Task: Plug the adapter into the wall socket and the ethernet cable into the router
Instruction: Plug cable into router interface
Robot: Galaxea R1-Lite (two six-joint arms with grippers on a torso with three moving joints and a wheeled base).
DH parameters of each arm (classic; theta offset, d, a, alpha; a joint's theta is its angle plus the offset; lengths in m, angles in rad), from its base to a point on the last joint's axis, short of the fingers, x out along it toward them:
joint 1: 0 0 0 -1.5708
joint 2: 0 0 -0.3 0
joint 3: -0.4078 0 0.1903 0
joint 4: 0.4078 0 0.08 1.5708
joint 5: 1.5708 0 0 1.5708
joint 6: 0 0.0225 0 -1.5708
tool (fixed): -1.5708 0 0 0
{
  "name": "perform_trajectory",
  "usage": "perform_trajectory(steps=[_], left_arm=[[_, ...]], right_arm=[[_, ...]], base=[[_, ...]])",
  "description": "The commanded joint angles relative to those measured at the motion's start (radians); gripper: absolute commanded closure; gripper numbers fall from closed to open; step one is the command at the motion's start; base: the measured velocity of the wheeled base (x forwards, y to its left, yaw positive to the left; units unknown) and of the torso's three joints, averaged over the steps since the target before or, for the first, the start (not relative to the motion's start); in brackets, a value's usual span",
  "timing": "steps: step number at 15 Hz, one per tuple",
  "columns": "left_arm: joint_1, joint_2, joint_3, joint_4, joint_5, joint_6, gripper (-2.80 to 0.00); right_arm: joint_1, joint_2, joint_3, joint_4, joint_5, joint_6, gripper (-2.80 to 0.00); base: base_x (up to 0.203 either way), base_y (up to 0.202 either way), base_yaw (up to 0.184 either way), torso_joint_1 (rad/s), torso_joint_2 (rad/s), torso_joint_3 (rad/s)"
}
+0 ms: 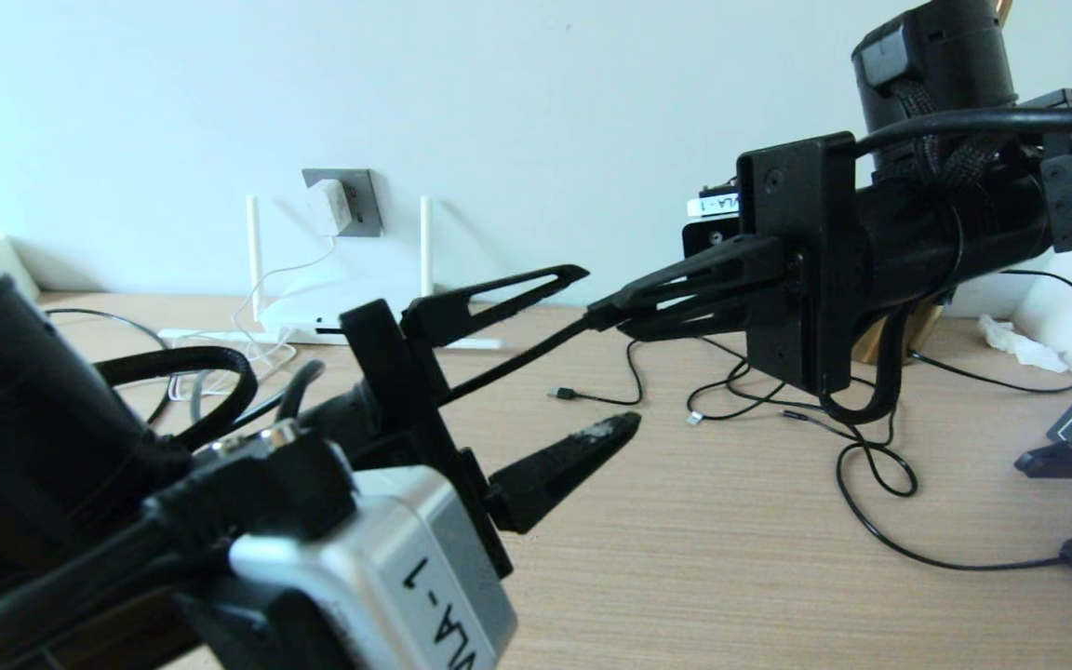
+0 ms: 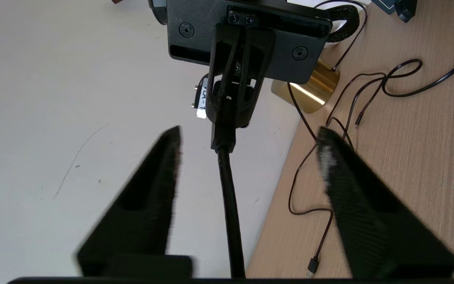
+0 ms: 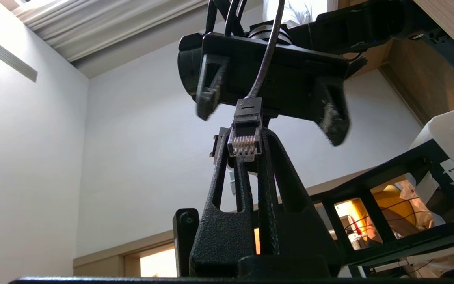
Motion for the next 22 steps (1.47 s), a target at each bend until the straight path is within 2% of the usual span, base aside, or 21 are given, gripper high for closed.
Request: perform_trajectory(steps=[1, 15, 16, 22], left_arm=[[0.000, 0.001, -0.005, -0.006, -0.001, 0.007, 0.00], [-0.002, -0.014, 0.005, -0.006, 0.000, 0.004, 0.00], [-0.002, -0.018, 0.008, -0.006, 0.000, 0.004, -2.80], [-0.002, -0.025, 0.004, -0.006, 0.000, -0.004, -2.80]], right_arm=[[0.001, 0.002, 0.000, 0.002, 0.007, 0.007, 0.00], [0.030, 0.002, 0.009, 0.002, 0.004, 0.006, 0.00], [0.030, 0.001, 0.009, 0.002, 0.004, 0.006, 0.00], [0.036, -0.001, 0.009, 0.002, 0.004, 0.006, 0.00]], base=[[0.000, 0.000, 0.000, 0.000, 0.00, 0.000], [0.000, 0.000, 0.000, 0.000, 0.00, 0.000], [0.000, 0.000, 0.000, 0.000, 0.00, 0.000], [0.000, 0.000, 0.000, 0.000, 0.00, 0.000]])
